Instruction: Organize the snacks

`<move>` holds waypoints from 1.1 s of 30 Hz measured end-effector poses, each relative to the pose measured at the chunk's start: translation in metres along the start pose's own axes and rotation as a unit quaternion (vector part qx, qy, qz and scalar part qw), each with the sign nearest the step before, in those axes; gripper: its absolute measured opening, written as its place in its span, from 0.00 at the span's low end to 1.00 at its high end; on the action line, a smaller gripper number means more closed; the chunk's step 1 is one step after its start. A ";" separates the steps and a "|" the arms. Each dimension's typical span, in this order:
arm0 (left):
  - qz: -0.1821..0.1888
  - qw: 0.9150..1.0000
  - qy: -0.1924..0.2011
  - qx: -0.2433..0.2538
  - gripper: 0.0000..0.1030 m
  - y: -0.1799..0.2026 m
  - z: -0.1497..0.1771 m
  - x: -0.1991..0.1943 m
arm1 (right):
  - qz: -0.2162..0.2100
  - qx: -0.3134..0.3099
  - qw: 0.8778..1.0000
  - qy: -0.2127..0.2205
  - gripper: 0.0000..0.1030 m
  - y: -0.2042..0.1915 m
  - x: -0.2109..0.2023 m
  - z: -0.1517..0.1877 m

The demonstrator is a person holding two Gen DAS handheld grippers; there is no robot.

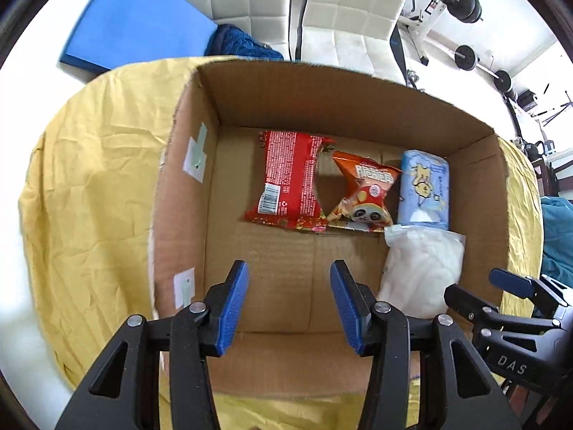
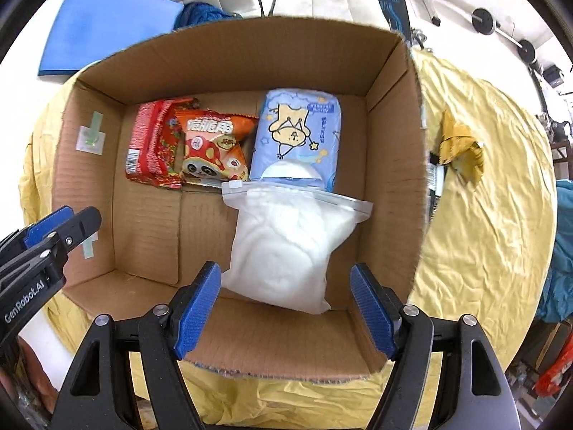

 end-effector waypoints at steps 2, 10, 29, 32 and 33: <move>0.000 1.000 0.015 -0.001 0.69 0.003 -0.006 -0.006 | -0.003 -0.003 1.000 0.011 0.88 0.001 -0.009 0.007; -0.009 0.998 0.063 0.008 0.94 0.011 -0.003 -0.045 | -0.007 -0.003 0.999 0.048 0.98 -0.001 -0.028 0.026; -0.013 0.995 0.097 -0.023 0.94 0.044 0.025 -0.076 | -0.046 0.052 0.991 0.113 0.99 0.061 -0.082 0.055; -0.034 0.995 0.094 -0.022 0.94 0.050 0.020 -0.063 | -0.039 0.115 0.987 0.103 0.99 0.117 -0.061 0.044; -0.038 0.995 0.093 -0.024 0.94 0.051 0.020 -0.058 | -0.041 0.131 0.986 0.098 0.99 0.130 -0.053 0.040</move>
Point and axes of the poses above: each gripper's, at about its wrist camera, not at the fingertips, and x roughly the way its jaws point, y to its right, z to its underside, the point moved 5 cm from there along x, roughly the way its jaws point, and after that the axes turned 1 degree about y, right-handed, at the moved point
